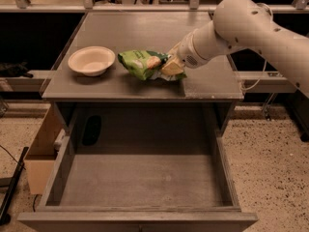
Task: Pick green rice chip bag from top drawer and place on counter
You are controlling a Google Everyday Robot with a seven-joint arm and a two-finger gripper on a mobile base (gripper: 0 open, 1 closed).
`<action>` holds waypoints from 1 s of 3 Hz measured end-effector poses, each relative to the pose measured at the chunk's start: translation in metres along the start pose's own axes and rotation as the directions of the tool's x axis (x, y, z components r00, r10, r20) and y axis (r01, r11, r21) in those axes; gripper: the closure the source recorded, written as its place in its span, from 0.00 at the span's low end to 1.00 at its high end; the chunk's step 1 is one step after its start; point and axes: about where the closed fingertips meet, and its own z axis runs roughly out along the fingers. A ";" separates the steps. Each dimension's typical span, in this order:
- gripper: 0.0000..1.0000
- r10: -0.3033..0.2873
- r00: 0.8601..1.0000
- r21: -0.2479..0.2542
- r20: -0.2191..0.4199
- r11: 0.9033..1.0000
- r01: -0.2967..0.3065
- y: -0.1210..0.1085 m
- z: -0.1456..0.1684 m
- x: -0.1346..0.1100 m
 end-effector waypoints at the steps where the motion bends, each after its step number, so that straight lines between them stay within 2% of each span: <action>1: 0.62 0.000 1.000 0.000 0.000 1.000 0.000 0.000 0.000 0.000; 2: 0.31 0.000 1.000 0.000 0.000 1.000 0.000 0.000 0.000 0.000; 3: 0.07 0.000 1.000 0.000 0.000 1.000 0.000 0.000 0.000 0.000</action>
Offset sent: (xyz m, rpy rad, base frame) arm 0.0000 0.0000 0.0000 0.0000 0.0000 0.0000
